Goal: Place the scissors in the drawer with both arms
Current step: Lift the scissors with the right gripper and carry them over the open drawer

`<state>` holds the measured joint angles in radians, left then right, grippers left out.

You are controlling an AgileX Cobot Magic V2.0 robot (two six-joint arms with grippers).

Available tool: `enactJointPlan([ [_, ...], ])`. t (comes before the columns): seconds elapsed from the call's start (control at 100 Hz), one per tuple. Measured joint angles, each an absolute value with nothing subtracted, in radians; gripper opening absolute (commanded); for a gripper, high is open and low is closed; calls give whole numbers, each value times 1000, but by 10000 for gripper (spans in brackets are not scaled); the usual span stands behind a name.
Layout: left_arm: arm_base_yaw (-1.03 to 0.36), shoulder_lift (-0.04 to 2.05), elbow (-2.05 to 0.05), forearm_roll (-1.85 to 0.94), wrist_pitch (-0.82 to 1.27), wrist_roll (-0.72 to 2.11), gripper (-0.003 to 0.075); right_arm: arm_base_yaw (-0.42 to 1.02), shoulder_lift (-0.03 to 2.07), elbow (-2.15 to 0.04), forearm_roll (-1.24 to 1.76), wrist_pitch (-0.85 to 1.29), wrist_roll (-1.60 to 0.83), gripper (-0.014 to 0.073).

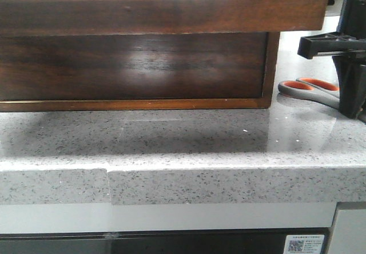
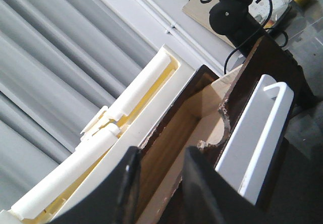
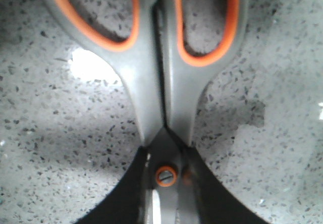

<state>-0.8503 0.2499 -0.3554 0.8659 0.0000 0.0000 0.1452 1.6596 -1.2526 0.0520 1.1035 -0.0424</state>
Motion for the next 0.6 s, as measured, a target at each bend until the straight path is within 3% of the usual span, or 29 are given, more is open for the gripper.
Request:
enactJointPlan([
  [0.31, -850, 250, -355, 862, 0, 0, 185, 145, 1642, -1250, 59, 1110, -42, -67],
  [0.6, -850, 250, -355, 858, 0, 0, 185, 145, 1423, -1248, 59, 1109, -40, -67],
])
